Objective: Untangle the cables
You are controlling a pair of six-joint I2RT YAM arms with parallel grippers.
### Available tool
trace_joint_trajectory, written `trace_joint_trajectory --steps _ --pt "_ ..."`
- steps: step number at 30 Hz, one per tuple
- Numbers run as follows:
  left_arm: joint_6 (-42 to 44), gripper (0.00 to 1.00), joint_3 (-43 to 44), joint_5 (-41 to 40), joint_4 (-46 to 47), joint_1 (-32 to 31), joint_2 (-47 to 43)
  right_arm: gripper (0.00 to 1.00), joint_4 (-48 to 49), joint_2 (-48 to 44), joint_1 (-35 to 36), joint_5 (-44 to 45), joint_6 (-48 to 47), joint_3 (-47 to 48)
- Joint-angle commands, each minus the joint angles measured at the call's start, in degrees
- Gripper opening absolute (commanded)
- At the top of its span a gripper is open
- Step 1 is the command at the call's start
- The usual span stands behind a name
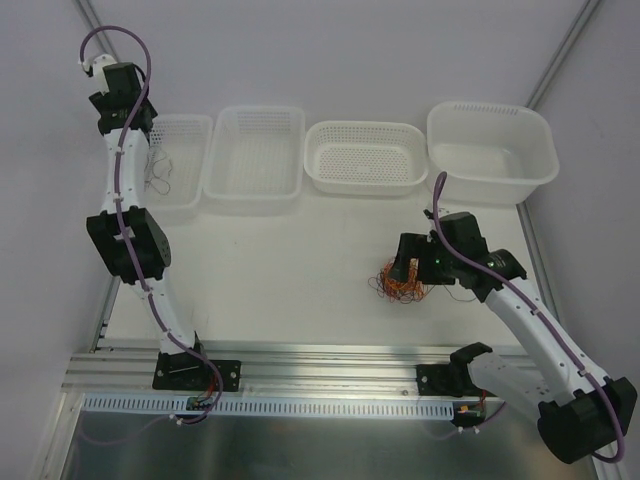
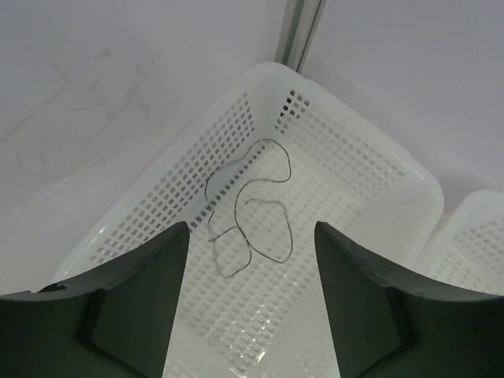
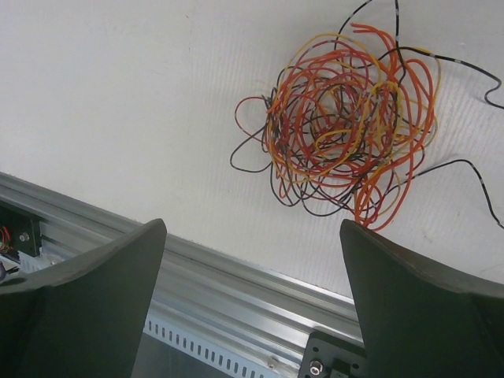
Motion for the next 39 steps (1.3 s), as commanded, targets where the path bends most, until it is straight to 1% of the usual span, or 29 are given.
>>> trace_joint_trajectory --steps 1,2,4,5,6,8,9,11,12,13,14,15,16,17,18,20,21,23,24,25,27,28,30,31,32,33,34,35,39 --pt "-0.5 0.68 -1.0 4.4 3.8 0.2 -5.0 0.97 -1.6 -1.2 0.4 3.6 -0.1 1.5" --pt "-0.5 0.75 -1.9 7.3 3.8 0.1 -6.0 0.97 -1.7 -1.0 0.4 4.3 -0.1 1.7" --pt "-1.2 0.83 -5.7 10.1 3.4 0.1 -10.4 0.98 -2.0 -0.3 0.2 6.0 0.0 2.2" --pt "-3.0 0.90 -8.0 12.2 3.2 0.1 -12.4 0.98 -1.8 0.2 0.3 6.3 0.1 2.2" --pt "-4.1 0.92 -13.2 15.1 3.0 -0.1 -16.6 0.98 -1.5 0.3 0.2 6.5 0.3 2.1" --pt "-6.4 0.99 -19.1 18.2 2.9 -1.1 -21.1 0.98 0.3 0.4 0.2 6.4 0.9 1.1" --pt "-6.8 0.99 -24.6 21.4 2.8 -1.5 -25.4 0.99 1.0 0.5 0.2 6.7 1.1 0.8" --pt "-7.9 0.99 -30.3 24.0 2.2 -3.3 -29.7 0.99 2.5 0.8 0.2 7.6 1.8 0.1" --pt "-8.6 0.99 -36.0 26.4 1.7 -4.0 -34.0 0.99 2.9 1.5 0.2 8.4 1.9 0.0" --pt "-9.8 0.99 -38.9 30.5 1.6 -4.7 -36.1 0.99 3.9 1.7 0.2 8.8 1.9 -0.3" --pt "-10.2 0.99 -41.7 32.6 1.5 -6.3 -38.1 0.99 4.4 2.1 0.3 9.1 1.8 -0.8" --pt "-10.8 0.99 -47.7 33.9 1.5 -7.7 -42.3 0.99 5.8 3.1 0.3 9.4 1.6 -1.2" --pt "-11.7 0.99 -51.0 35.3 1.5 -9.3 -44.4 0.97 6.7 3.4 0.3 9.4 1.5 -1.6" --pt "-11.7 0.99 -54.2 35.6 1.5 -11.7 -46.4 0.97 7.7 4.0 0.2 9.3 1.3 -2.4" --pt "-11.5 0.99 -59.8 35.8 1.6 -16.4 -49.4 0.96 9.4 5.1 0.3 11.3 1.2 -3.3" --pt "-12.1 0.99 -65.1 38.5 1.6 -20.9 -51.6 0.94 10.5 6.8 0.3 12.0 1.3 -4.0" --pt "-12.8 0.99 -69.6 39.7 1.5 -24.6 -53.2 0.93 11.0 7.4 0.3 12.5 1.7 -4.8" --pt "-15.2 0.99 -75.3 40.4 1.5 -28.1 -55.5 0.89 13.3 9.6 0.3 12.7 2.0 -5.7" --pt "-16.2 0.99 -76.9 40.1 1.6 -30.3 -56.2 0.84 14.7 10.4 0.5 12.4 2.6 -6.7" --pt "-17.6 0.99 -78.1 39.7 1.8 -34.1 -56.9 0.81 15.5 11.7 0.7 12.0 2.8 -7.2" --pt "-19.0 0.99 -81.0 37.2 2.1 -38.4 -58.5 0.76 17.5 13.0 2.2 11.1 3.4 -7.9" --pt "-20.7 0.99 -81.7 36.4 2.6 -42.1 -58.9 0.70 18.1 14.3 2.9 10.6 4.3 -8.5" --pt "-22.1 0.99 -83.3 34.4 3.2 -45.0 -59.4 0.63 20.4 15.7 5.8 8.5 5.3 -8.6" --pt "-23.3 0.99 -83.7 33.9 3.6 -46.5 -59.4 0.51 21.0 16.5 6.9 8.0 5.8 -8.5" --pt "-23.8 0.99 -84.1 33.5 4.5 -48.7 -59.0 0.45 21.5 18.2 7.9 7.8 6.6 -8.0" --pt "-24.2 0.99 -84.2 32.6 5.0 -50.0 -58.7 0.36 22.1 19.0 10.2 8.0 6.9 -7.6" --pt "-24.6 0.99 -84.0 32.2 5.4 -50.8 -58.3 0.33 22.1 19.7 11.5 8.4 7.5 -6.5" --pt "-24.7 0.99 -83.5 31.7 5.8 -53.0 -57.0 0.31 22.0 21.2 13.5 9.2 7.7 -5.8" --pt "-22.6 0.99 -80.2 28.9 6.7 -57.7 -52.7 0.32 21.3 23.2 16.2 9.4 9.5 -3.0"
